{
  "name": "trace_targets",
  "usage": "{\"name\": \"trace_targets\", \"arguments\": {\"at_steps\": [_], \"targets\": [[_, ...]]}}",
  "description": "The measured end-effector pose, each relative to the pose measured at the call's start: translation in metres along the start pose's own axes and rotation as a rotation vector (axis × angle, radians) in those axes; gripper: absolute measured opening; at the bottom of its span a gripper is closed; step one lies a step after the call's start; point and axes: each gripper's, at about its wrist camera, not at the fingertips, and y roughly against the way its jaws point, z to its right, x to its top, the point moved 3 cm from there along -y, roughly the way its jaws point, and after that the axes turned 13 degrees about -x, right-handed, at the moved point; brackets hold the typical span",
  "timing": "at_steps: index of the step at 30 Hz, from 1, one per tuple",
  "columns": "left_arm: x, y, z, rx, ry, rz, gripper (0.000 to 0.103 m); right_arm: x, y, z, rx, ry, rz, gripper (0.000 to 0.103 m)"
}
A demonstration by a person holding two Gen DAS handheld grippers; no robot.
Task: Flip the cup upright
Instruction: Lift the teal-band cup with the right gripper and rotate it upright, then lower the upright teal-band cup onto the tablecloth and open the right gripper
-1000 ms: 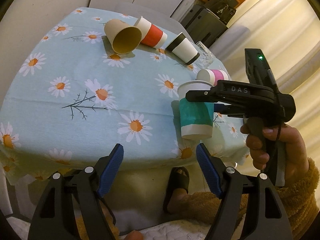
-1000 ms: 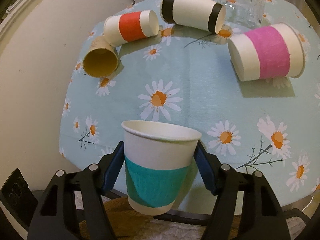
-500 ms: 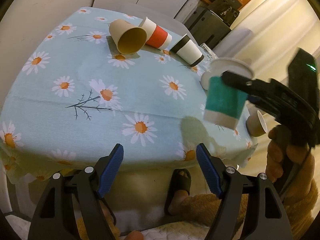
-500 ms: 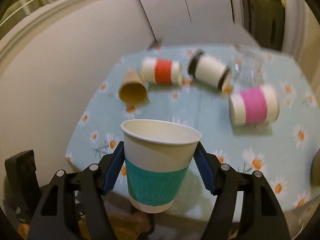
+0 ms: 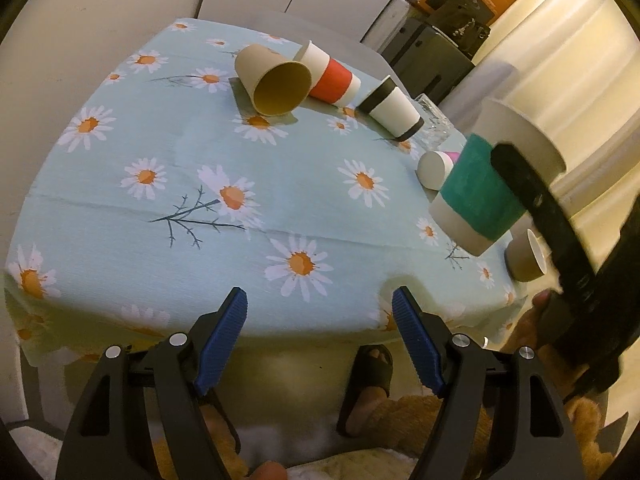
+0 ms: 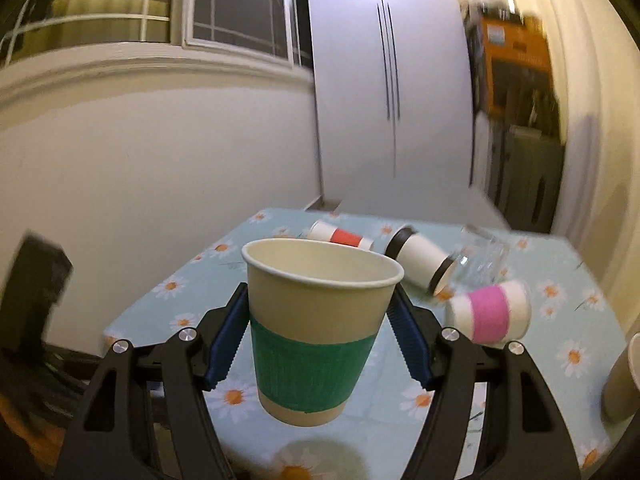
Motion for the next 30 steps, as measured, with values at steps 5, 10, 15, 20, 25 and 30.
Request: {"name": "trace_targets", "arguments": {"at_steps": [5, 10, 15, 20, 25, 30], "targets": [[0.002, -0.002, -0.003, 0.017, 0.005, -0.001, 0.073, -0.027, -0.009, 0.005, -0.074, 0.013, 0.055, 0.068], [0.004, -0.006, -0.002, 0.025, 0.000, -0.003, 0.073, -0.048, -0.019, 0.012, -0.113, -0.021, 0.048, 0.068], [0.006, -0.008, -0.003, 0.031, 0.000, -0.006, 0.073, -0.059, -0.023, 0.010, -0.124, -0.009, 0.054, 0.068], [0.006, -0.009, -0.004, 0.034, 0.003, -0.007, 0.073, -0.070, -0.022, 0.002, -0.144, 0.027, 0.078, 0.069], [0.007, -0.010, -0.004, 0.036, 0.004, -0.008, 0.073, -0.076, -0.022, -0.006, -0.141, 0.049, 0.078, 0.069], [0.007, -0.010, -0.004, 0.035, 0.003, -0.007, 0.073, -0.080, -0.020, -0.011, -0.142, 0.084, 0.079, 0.069]]}}
